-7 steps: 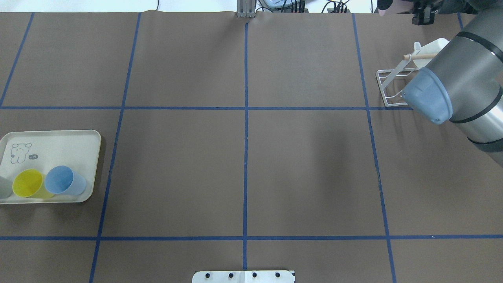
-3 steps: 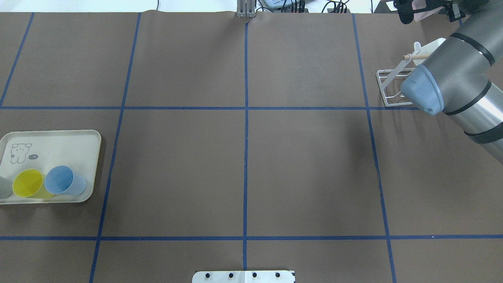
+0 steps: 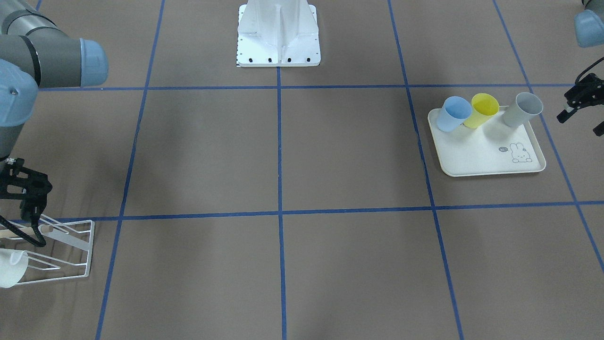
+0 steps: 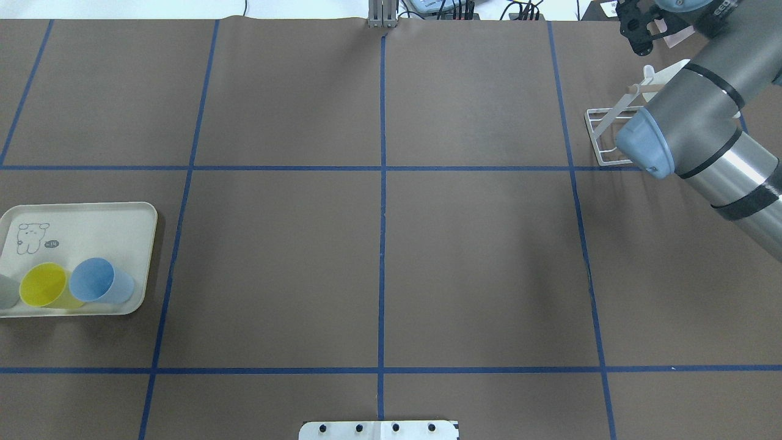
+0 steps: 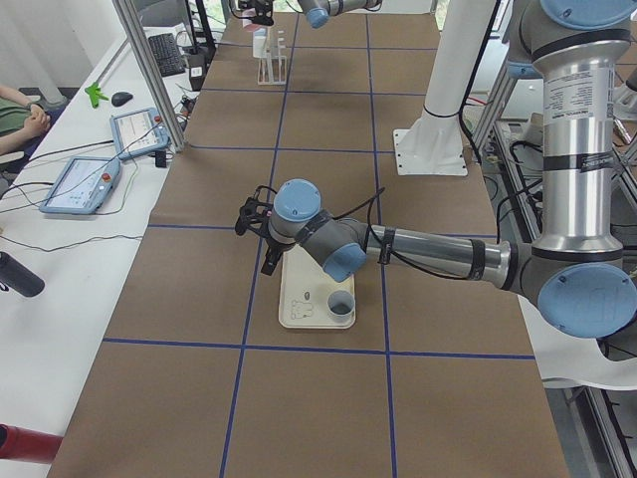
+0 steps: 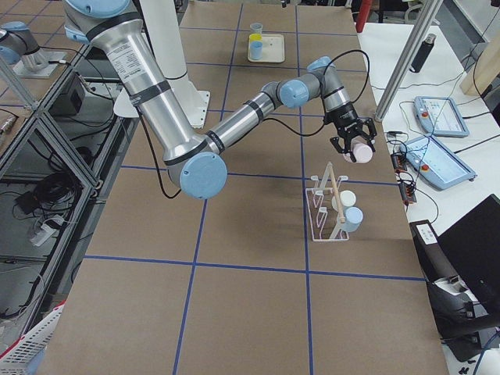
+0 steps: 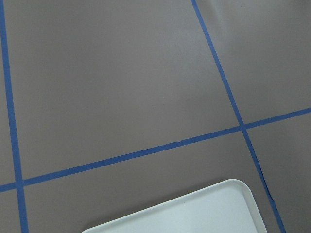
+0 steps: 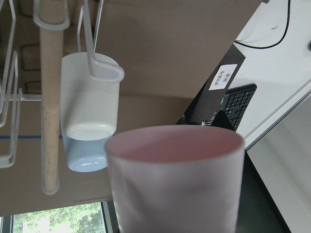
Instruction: Transfer IKEA cup to right arm and place on rack
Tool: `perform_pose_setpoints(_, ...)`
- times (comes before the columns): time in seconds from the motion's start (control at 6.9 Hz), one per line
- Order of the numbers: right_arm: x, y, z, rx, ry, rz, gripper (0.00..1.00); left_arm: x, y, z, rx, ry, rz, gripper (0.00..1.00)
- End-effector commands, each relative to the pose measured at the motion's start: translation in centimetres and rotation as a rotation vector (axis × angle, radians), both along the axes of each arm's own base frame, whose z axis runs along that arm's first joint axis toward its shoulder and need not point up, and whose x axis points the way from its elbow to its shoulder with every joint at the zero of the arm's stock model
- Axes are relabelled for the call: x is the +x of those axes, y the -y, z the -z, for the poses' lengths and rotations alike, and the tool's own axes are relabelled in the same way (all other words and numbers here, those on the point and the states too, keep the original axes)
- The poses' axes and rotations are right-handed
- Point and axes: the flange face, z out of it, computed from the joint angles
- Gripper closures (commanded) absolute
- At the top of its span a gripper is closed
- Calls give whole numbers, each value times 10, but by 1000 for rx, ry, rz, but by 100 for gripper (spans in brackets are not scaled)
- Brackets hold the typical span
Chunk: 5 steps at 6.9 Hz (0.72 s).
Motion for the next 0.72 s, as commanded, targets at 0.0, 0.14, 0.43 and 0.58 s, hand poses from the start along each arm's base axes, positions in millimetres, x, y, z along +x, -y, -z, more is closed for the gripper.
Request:
perform_pose_setpoints(0.0,-15,7,-28,-10,-18,11,60,0,0,1,0,-1,0,0)
perform_pose_setpoints(0.14,-18,10,-36,-12,-19,13,60,0,0,1,0,-1,0,0)
perform_pose_setpoints(0.43,-26,8,-41,-20,-27,27,59,0,0,1,1,0,1,0)
perform_pose_setpoints(0.58,-33,4,-47,-24,-37,37,57,0,0,1,1,0,1,0)
